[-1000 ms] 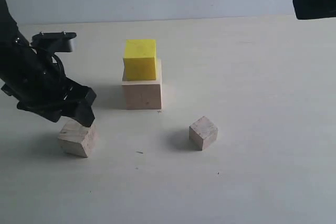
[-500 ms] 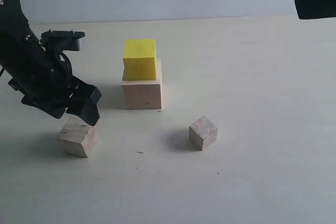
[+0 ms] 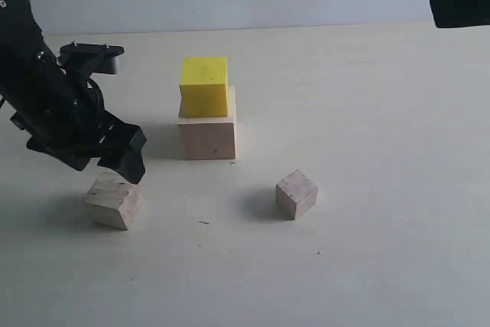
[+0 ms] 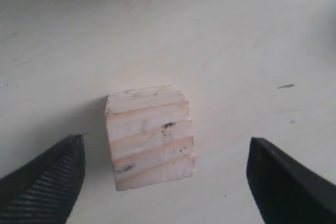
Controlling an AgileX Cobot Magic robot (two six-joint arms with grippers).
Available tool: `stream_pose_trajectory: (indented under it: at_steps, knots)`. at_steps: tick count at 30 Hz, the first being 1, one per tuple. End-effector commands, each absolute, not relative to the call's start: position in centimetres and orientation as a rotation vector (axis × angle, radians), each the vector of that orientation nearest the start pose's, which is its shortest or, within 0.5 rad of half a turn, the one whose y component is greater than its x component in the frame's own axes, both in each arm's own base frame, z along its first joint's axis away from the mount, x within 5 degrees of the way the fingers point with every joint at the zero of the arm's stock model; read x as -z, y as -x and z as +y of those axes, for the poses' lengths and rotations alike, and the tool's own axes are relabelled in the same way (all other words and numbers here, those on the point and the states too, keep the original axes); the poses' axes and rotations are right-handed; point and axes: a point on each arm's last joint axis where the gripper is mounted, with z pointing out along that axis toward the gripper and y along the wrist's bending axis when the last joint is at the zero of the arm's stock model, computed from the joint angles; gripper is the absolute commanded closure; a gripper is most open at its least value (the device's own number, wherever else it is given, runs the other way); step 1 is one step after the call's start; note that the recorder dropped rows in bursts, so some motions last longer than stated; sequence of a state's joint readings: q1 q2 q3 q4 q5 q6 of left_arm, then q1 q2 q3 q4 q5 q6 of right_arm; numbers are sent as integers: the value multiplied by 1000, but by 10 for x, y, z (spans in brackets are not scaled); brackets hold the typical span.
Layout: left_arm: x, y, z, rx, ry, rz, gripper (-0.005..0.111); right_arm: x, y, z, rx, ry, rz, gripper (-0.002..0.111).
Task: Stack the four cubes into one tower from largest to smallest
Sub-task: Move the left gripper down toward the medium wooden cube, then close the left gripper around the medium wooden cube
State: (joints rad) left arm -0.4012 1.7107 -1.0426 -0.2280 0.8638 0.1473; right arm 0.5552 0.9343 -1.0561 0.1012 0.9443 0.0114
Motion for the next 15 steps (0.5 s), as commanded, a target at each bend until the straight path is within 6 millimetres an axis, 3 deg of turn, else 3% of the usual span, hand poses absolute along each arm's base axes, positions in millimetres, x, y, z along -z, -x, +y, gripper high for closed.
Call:
stream_pose_trajectory:
  at_steps: [1,15]
  knots:
    - [-188,-282,-138,291,-595,2966,26,-386,-142,96,-401,608,2248,108]
    - [-157,-286,-140,266,-594,3061,26,-386,-142,96,-401,608,2248,108]
